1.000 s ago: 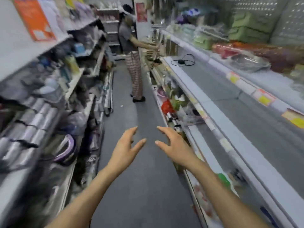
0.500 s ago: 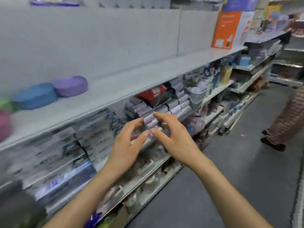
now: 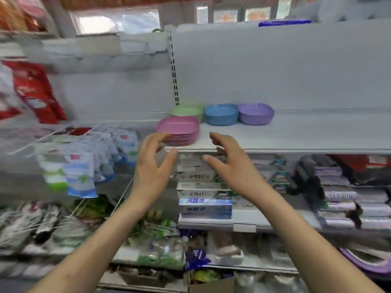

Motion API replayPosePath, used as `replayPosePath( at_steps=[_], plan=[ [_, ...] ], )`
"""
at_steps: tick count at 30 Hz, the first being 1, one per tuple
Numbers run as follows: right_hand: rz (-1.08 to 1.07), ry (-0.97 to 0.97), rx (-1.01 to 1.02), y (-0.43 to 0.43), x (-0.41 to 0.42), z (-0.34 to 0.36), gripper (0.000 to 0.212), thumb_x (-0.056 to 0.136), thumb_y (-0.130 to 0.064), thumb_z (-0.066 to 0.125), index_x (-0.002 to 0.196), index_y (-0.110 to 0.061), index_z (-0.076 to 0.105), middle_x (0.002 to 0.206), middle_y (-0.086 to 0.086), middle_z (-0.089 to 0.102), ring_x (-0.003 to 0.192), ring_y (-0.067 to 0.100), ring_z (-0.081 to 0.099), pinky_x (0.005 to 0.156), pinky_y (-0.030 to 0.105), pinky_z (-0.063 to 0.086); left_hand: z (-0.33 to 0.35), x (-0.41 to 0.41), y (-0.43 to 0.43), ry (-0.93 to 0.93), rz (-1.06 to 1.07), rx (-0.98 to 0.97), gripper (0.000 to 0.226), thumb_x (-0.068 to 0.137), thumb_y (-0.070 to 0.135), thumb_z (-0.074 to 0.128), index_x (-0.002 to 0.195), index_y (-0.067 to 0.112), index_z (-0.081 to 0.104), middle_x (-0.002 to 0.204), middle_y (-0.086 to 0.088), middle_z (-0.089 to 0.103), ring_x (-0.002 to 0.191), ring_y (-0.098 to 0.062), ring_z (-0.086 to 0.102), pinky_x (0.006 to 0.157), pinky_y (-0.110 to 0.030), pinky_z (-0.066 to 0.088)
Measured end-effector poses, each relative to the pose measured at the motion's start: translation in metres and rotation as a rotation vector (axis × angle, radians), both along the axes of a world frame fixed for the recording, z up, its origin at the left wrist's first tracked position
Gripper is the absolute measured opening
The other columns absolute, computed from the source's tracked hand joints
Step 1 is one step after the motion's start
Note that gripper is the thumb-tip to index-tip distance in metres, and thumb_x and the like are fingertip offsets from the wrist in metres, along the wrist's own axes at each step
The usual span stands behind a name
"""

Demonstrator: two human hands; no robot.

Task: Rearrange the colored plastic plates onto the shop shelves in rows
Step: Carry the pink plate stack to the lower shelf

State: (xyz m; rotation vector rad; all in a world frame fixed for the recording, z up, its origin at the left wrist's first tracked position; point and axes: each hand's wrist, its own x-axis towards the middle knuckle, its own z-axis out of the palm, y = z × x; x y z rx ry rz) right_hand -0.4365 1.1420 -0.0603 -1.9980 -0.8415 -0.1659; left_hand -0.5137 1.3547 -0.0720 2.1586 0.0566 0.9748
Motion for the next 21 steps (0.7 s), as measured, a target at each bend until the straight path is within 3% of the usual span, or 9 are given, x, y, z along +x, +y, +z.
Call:
replayPosePath(
  at_steps=[2,6,10,12,14,18,21],
  plan=[
    [-0.004,0.051,-0.004,0.024,0.011,0.008,0.072,0.096,-0.037,0.07,0.157,-0.021,0.036,0.155,-0.001,0.044,0.135,0.011,0.048,0.116,0.041,0.043,0.005,0.008,0.021,0.07,0.051,-0.005,0.046,0.1,0.039,0.062,0.142,0.026,0.049,0.143,0.005,0.046,0.134,-0.015,0.046,0.113,-0.044,0.043],
    [-0.045,0.17,-0.042,0.058,0.034,0.021,0.075,0.092,-0.033,0.076,0.155,-0.017,0.037,0.149,0.0,0.046,0.128,0.011,0.046,0.115,0.041,0.041,0.014,0.034,0.045,0.282,0.062,-0.031,0.074,0.097,0.048,0.064,0.157,0.02,0.031,0.161,-0.002,0.03,0.147,-0.018,0.032,0.115,-0.036,0.03],
    [-0.063,0.328,-0.064,0.078,0.059,0.023,0.084,0.089,-0.03,0.08,0.157,-0.016,0.033,0.148,0.001,0.048,0.119,0.012,0.049,0.102,0.038,0.048,0.014,0.069,0.072,0.439,0.003,-0.1,0.094,0.091,0.059,0.067,0.161,0.016,0.022,0.165,-0.007,0.031,0.148,-0.025,0.035,0.119,-0.045,0.034],
    [-0.087,0.362,-0.065,0.084,0.072,0.021,0.084,0.085,-0.028,0.083,0.155,-0.016,0.037,0.14,0.0,0.051,0.116,0.015,0.054,0.098,0.036,0.049,0.012,0.084,0.083,0.47,-0.056,-0.1,0.089,0.088,0.062,0.068,0.155,0.018,0.031,0.154,-0.004,0.047,0.136,-0.022,0.05,0.111,-0.043,0.045],
    [-0.101,0.359,-0.06,0.089,0.085,0.018,0.087,0.077,-0.028,0.088,0.15,-0.017,0.043,0.146,0.0,0.052,0.123,0.017,0.058,0.105,0.04,0.049,0.011,0.093,0.091,0.457,-0.135,-0.101,0.075,0.087,0.06,0.071,0.146,0.022,0.043,0.137,0.006,0.06,0.12,-0.01,0.059,0.101,-0.033,0.05],
    [-0.031,0.394,0.011,0.098,0.102,0.015,0.074,0.072,-0.014,0.09,0.139,-0.016,0.059,0.129,-0.004,0.07,0.114,0.01,0.069,0.101,0.033,0.054,0.013,0.101,0.099,0.39,-0.246,-0.114,0.064,0.085,0.051,0.078,0.138,0.031,0.049,0.12,0.022,0.062,0.107,0.011,0.057,0.082,-0.011,0.045],
    [-0.014,0.391,0.025,0.101,0.106,0.016,0.072,0.073,-0.011,0.09,0.139,-0.017,0.06,0.122,-0.005,0.074,0.11,0.009,0.071,0.1,0.03,0.054,0.011,0.103,0.104,0.35,-0.281,-0.125,0.066,0.083,0.052,0.08,0.139,0.033,0.052,0.124,0.02,0.064,0.111,0.007,0.06,0.087,-0.017,0.048]
  ],
)
